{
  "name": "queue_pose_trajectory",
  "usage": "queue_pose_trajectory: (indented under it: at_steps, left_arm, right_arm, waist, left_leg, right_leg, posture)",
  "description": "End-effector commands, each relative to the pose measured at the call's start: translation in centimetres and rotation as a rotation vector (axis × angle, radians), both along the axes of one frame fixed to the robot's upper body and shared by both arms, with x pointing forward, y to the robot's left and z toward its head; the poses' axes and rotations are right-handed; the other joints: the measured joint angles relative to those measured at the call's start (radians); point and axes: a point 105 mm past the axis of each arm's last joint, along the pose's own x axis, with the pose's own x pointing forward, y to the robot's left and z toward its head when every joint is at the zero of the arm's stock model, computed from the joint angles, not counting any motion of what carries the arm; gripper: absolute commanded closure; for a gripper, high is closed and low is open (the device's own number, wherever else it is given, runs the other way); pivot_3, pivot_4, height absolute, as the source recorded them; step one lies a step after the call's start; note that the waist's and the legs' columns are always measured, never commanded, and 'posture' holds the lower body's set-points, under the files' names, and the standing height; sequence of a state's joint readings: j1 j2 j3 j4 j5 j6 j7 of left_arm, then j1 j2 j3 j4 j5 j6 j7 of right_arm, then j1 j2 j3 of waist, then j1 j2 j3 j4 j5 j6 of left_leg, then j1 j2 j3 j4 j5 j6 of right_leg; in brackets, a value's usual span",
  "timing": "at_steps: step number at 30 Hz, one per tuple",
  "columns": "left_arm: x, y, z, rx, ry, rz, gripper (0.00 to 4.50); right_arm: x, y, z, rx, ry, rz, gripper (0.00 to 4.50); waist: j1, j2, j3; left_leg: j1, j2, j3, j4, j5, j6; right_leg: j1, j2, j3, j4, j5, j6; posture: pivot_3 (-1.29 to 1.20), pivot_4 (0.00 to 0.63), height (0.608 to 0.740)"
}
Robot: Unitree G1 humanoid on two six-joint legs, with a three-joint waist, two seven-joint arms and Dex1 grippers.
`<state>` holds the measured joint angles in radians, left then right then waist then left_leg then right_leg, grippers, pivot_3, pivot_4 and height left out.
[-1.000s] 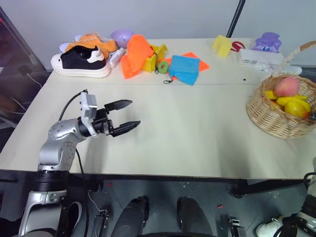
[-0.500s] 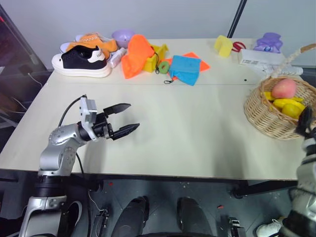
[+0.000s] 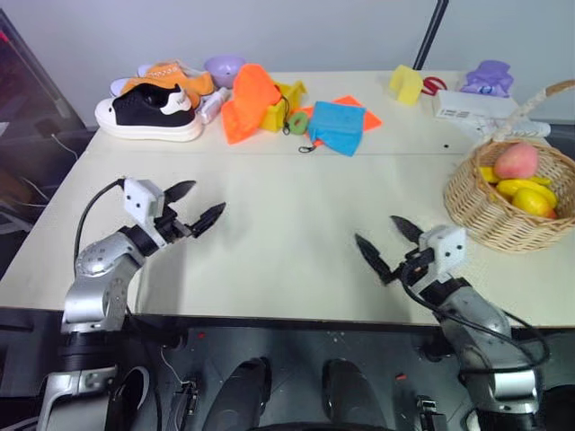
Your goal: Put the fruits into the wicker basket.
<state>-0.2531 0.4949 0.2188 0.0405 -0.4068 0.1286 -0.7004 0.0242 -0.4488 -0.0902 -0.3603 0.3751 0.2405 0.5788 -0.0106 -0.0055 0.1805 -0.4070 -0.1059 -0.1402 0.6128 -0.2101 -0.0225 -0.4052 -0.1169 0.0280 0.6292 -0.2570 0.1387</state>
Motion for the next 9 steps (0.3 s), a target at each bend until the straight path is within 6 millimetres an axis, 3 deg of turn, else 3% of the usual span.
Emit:
queue_pose_trajectory:
  at_steps: [1,6,9]
  left_arm:
    - [-0.2,2.4,1.1,-0.012,-0.069,0.156,0.0]
    - [-1.3,4.5,0.7,-0.032,-0.076,0.269,0.0]
    - [-2.1,4.7,0.4,-0.008,-0.072,0.279,0.0]
  right_arm:
    - [0.7,1.2,0.7,-0.02,-0.023,0.133,0.04]
    - [2.0,1.8,0.6,-0.056,-0.021,0.213,0.04]
    - [2.7,2.1,0.6,-0.057,-0.02,0.235,0.04]
  waist:
    - [0.0,0.0,0.0]
    - [0.0,0.0,0.0]
    - [0.0,0.0,0.0]
  left_leg:
    - [0.0,0.0,0.0,0.0,0.0,0.0]
    - [0.0,0.0,0.0,-0.001,0.0,0.0]
    - [0.0,0.0,0.0,0.0,0.0,0.0]
  right_leg:
    - [0.0,0.0,0.0,0.0,0.0,0.0]
    - [-0.001,0.0,-0.001,0.0,0.0,0.0]
    - [-0.001,0.0,-0.001,0.0,0.0,0.0]
  posture:
    - [0.0,0.15,0.74]
    - [0.0,0.15,0.74]
    - [0.0,0.15,0.74]
